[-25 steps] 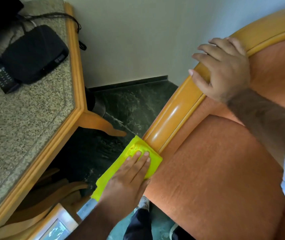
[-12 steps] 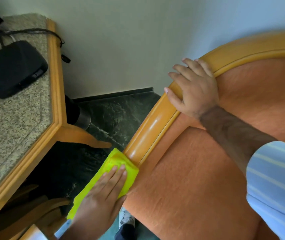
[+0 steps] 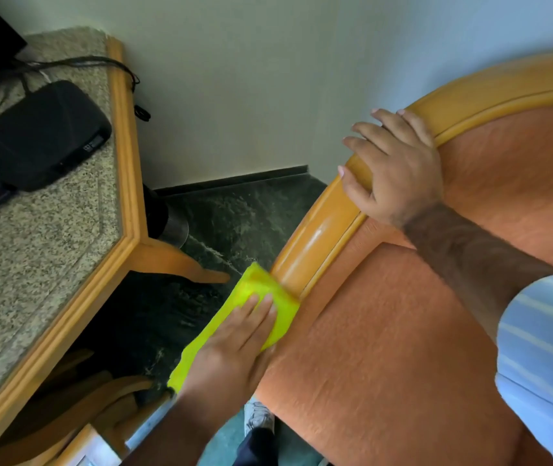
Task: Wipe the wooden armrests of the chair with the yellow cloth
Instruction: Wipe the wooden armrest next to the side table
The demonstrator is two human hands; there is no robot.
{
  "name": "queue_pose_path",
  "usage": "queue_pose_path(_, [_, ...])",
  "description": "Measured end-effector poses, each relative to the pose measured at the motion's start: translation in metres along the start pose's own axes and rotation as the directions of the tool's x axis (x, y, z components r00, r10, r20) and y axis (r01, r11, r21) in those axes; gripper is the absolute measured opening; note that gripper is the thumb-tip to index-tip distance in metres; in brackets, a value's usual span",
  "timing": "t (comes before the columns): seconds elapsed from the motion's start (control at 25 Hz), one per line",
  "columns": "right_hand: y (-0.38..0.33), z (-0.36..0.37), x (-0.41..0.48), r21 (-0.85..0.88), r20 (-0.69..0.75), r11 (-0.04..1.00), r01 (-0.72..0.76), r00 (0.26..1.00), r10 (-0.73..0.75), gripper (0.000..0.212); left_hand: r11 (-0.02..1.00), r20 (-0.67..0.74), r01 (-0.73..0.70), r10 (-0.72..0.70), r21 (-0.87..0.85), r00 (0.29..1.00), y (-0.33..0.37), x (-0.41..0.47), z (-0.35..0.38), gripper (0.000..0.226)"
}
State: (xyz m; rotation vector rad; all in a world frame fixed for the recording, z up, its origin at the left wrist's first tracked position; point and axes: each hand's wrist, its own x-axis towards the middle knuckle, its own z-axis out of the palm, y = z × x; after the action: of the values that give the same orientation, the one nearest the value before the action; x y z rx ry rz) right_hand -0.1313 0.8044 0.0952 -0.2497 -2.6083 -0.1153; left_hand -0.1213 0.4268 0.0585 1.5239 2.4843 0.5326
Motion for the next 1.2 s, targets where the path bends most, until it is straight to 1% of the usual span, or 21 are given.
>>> queue_pose_path(0.08, [-0.001, 0.002, 0.000, 0.006, -0.018, 1.000, -0.012, 1.000, 0.012, 0.045, 0.998, 0.045, -0.034, 0.032, 0.048, 0.998, -0.014, -0.038, -0.009, 0.050])
queue_pose_path(0.16, [-0.004, 0.003, -0.001, 0.018, -0.028, 1.000, 0.000, 1.000, 0.001, 0.044, 0.997, 0.038, -0.015, 0.012, 0.080, 0.999, -0.015, -0.037, -0.007, 0.048])
queue_pose_path(0.28, [-0.001, 0.000, 0.000, 0.030, -0.024, 1.000, 0.004, 1.000, -0.003, 0.044, 0.994, -0.022, 0.035, -0.033, 0.101, 0.999, 0.014, 0.017, 0.015, 0.046])
queue_pose_path(0.36, [-0.002, 0.000, 0.001, 0.028, -0.019, 1.000, 0.006, 1.000, -0.005, 0.043, 0.996, -0.080, 0.068, -0.064, 0.051, 0.995, 0.029, 0.052, 0.027, 0.050])
queue_pose_path(0.44, [-0.003, 0.001, 0.000, 0.024, -0.008, 1.000, 0.011, 1.000, -0.010, 0.043, 0.997, -0.116, 0.077, -0.074, 0.026, 0.990, 0.034, 0.067, 0.035, 0.054])
queue_pose_path(0.52, [-0.003, -0.001, -0.001, 0.032, 0.013, 0.999, 0.005, 1.000, -0.005, 0.043, 0.991, -0.080, 0.091, -0.083, 0.101, 0.993, 0.038, 0.066, 0.036, 0.060])
queue_pose_path(0.6, [-0.004, -0.005, 0.001, 0.012, 0.053, 1.000, -0.025, 0.998, 0.024, 0.046, 0.984, 0.002, 0.095, -0.097, 0.152, 0.995, 0.043, 0.065, 0.031, 0.067])
queue_pose_path(0.64, [-0.007, -0.007, 0.003, 0.000, 0.090, 0.998, -0.055, 0.994, 0.055, 0.049, 0.987, 0.039, 0.090, -0.096, 0.133, 0.995, 0.044, 0.067, 0.026, 0.071])
queue_pose_path(0.72, [-0.022, -0.018, 0.001, 0.064, 0.183, 0.987, -0.145, 0.974, 0.131, 0.061, 0.992, 0.030, 0.121, -0.120, -0.024, 0.992, 0.038, 0.065, 0.011, 0.079])
queue_pose_path(0.76, [-0.034, -0.024, -0.006, 0.150, 0.192, 0.969, -0.198, 0.967, 0.168, 0.068, 0.975, -0.017, 0.176, -0.180, -0.135, 0.984, 0.032, 0.061, 0.001, 0.083])
queue_pose_path(0.8, [-0.049, -0.032, -0.019, 0.259, 0.162, 0.930, -0.261, 0.961, 0.224, 0.071, 0.933, -0.066, 0.269, -0.293, -0.240, 0.954, 0.023, 0.055, -0.009, 0.088])
queue_pose_path(0.84, [-0.064, -0.040, -0.036, 0.378, 0.125, 0.854, -0.358, 0.934, 0.336, 0.067, 0.856, -0.076, 0.391, -0.439, -0.337, 0.895, 0.012, 0.050, -0.019, 0.094])
queue_pose_path(0.88, [-0.080, -0.047, -0.057, 0.489, 0.137, 0.721, -0.491, 0.859, 0.493, 0.057, 0.746, -0.010, 0.522, -0.577, -0.413, 0.816, 0.001, 0.045, -0.028, 0.103])
queue_pose_path(0.92, [-0.098, -0.054, -0.076, 0.568, 0.249, 0.509, -0.646, 0.725, 0.642, 0.049, 0.615, 0.117, 0.650, -0.680, -0.447, 0.724, -0.009, 0.041, -0.036, 0.112])
queue_pose_path(0.96, [-0.116, -0.059, -0.090, 0.567, 0.448, 0.249, -0.785, 0.547, 0.706, 0.047, 0.502, 0.261, 0.742, -0.720, -0.444, 0.643, -0.016, 0.040, -0.042, 0.117])
queue_pose_path(1.0, [-0.132, -0.060, -0.101, 0.488, 0.642, 0.030, -0.872, 0.382, 0.665, 0.050, 0.433, 0.384, 0.796, -0.710, -0.423, 0.591, -0.022, 0.037, -0.043, 0.111])
queue_pose_path(1.04, [-0.145, -0.056, -0.111, 0.403, 0.775, -0.106, -0.909, 0.277, 0.568, 0.047, 0.422, 0.443, 0.813, -0.687, -0.402, 0.576, -0.026, 0.036, -0.041, 0.091])
queue_pose_path(1.08, [-0.156, -0.052, -0.116, 0.353, 0.848, -0.184, -0.917, 0.231, 0.476, 0.038, 0.452, 0.444, 0.806, -0.675, -0.383, 0.589, -0.029, 0.035, -0.038, 0.063])
queue_pose_path(1.12, [-0.166, -0.049, -0.117, 0.347, 0.878, -0.226, -0.910, 0.231, 0.419, 0.029, 0.503, 0.408, 0.784, -0.670, -0.365, 0.620, -0.028, 0.036, -0.039, 0.038])
queue_pose_path(1.16, [-0.171, -0.047, -0.116, 0.357, 0.884, -0.252, -0.899, 0.239, 0.401, 0.023, 0.539, 0.376, 0.760, -0.662, -0.364, 0.649, -0.025, 0.037, -0.041, 0.025])
queue_pose_path(1.2, [-0.170, -0.048, -0.117, 0.380, 0.877, -0.284, -0.880, 0.246, 0.412, 0.020, 0.540, 0.362, 0.747, -0.656, -0.388, 0.662, -0.018, 0.040, -0.041, 0.022])
